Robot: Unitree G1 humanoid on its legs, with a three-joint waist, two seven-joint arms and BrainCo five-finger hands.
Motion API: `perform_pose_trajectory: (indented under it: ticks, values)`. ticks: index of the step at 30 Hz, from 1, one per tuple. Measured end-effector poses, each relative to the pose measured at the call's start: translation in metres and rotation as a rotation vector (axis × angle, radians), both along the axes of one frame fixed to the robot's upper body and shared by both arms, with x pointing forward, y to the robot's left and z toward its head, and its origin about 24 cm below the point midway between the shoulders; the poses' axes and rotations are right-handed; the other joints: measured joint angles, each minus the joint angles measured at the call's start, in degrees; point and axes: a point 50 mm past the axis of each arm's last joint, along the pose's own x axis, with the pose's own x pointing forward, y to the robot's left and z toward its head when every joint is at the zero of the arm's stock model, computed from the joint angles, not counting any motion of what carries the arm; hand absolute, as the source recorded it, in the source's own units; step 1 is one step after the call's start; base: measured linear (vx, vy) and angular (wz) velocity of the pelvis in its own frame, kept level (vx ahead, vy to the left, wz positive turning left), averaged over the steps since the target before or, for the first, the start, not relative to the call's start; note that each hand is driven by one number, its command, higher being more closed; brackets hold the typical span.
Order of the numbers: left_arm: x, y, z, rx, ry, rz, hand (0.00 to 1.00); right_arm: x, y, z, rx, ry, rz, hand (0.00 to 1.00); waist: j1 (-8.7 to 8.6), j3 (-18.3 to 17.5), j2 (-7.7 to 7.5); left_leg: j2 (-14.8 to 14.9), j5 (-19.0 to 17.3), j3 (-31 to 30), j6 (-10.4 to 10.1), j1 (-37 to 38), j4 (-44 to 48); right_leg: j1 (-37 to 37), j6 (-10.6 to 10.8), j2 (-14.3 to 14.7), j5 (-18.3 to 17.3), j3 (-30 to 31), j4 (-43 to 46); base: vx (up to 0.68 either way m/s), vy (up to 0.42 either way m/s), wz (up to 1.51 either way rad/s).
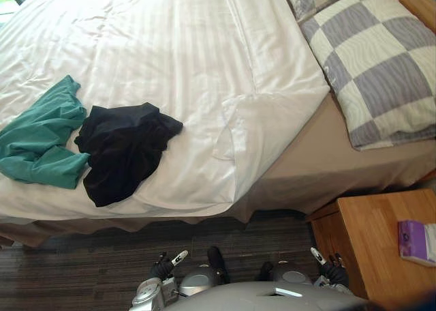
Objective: Tidy the bed and pick cloth on bed and put in laundry
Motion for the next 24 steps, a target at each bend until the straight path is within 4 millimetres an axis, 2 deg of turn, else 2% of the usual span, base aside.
perform_pose_trajectory:
  ticks: [3,7,9,11,12,14,16,20,23,24]
  values:
    - [-0.002,0.005,0.002,0.02,-0.014,0.008,0.0,-0.001,0.002,0.001,-0.026,0.008,-0.087,0.0,1.44,-1.0,-1.39,0.4,-0.3,1.0,-0.5,1.2,0.0,0.1,-1.1,0.3,0.8,0.6,1.9,0.16,-0.004,0.06]
    - [-0.011,0.003,0.001,0.015,0.007,0.041,0.0,0.011,-0.016,0.014,-0.133,-0.016,-0.18,0.0,1.75,-1.4,-0.81,1.6,-0.5,1.6,-1.1,1.9,0.0,0.1,-1.5,1.2,3.0,1.2,3.9,0.03,-0.018,0.08]
    - [-0.02,0.004,0.0,0.02,0.022,0.047,0.0,0.028,-0.029,0.032,-0.24,-0.085,-0.186,0.0,1.74,-1.5,-0.82,1.9,-0.6,1.4,-1.3,2.1,0.0,0.2,-1.0,1.4,3.4,1.2,4.3,0.0,-0.054,0.05]
    - [-0.036,0.004,0.0,0.05,0.049,0.037,0.0,0.055,-0.055,0.07,-0.426,-0.198,-0.147,0.0,1.84,-1.6,-1.06,2.0,-0.9,1.2,-1.7,1.9,-0.1,-0.1,-1.0,1.4,3.5,1.2,4.8,-0.03,-0.059,0.09]
    - [-0.041,0.004,0.0,0.055,0.058,0.031,0.0,0.06,-0.062,0.081,-0.467,-0.232,-0.138,0.0,1.86,-1.7,-1.23,2.0,-1.0,1.2,-1.8,1.8,-0.1,-0.1,-0.9,1.4,3.5,1.3,4.7,-0.04,-0.058,0.03]
    - [-0.061,0.006,0.0,0.077,0.095,0.035,0.0,0.082,-0.085,0.121,-0.611,-0.354,-0.108,0.0,1.84,-2.9,-1.96,1.9,-1.5,0.5,-2.0,1.0,-0.1,-0.5,-0.9,1.7,3.5,2.0,4.2,-0.05,-0.067,0.09]
    - [-0.071,0.004,0.0,0.089,0.117,0.014,0.0,0.097,-0.096,0.148,-0.703,-0.436,-0.069,0.0,1.74,-3.3,-2.52,1.6,-1.4,-0.3,-1.9,0.7,-0.1,0.0,-1.0,1.8,3.5,2.7,2.8,-0.04,-0.059,0.12]
    - [-0.078,0.01,0.001,0.079,0.152,-0.042,0.0,0.138,-0.102,0.195,-0.844,-0.558,0.171,0.0,1.18,-3.8,-2.71,0.5,-1.4,-2.0,-1.5,-1.0,-0.1,0.2,-1.3,2.1,3.7,5.4,-1.5,-0.05,-0.025,0.02]
    - [-0.078,0.011,0.0,0.046,0.161,-0.06,0.0,0.161,-0.095,0.213,-0.884,-0.599,0.338,0.0,0.87,-3.6,-2.5,-0.5,-0.9,-2.5,-0.9,-1.2,-0.1,1.4,-2.0,1.5,3.1,6.0,-4.2,-0.06,0.002,-0.05]
    - [-0.077,0.01,0.0,0.033,0.162,-0.069,0.0,0.172,-0.088,0.219,-0.897,-0.613,0.422,0.0,0.74,-3.6,-2.84,-1.5,-0.4,-3.4,-0.4,-1.7,-0.1,2.1,-1.9,1.0,2.0,6.6,-5.5,-0.08,0.012,0.01]
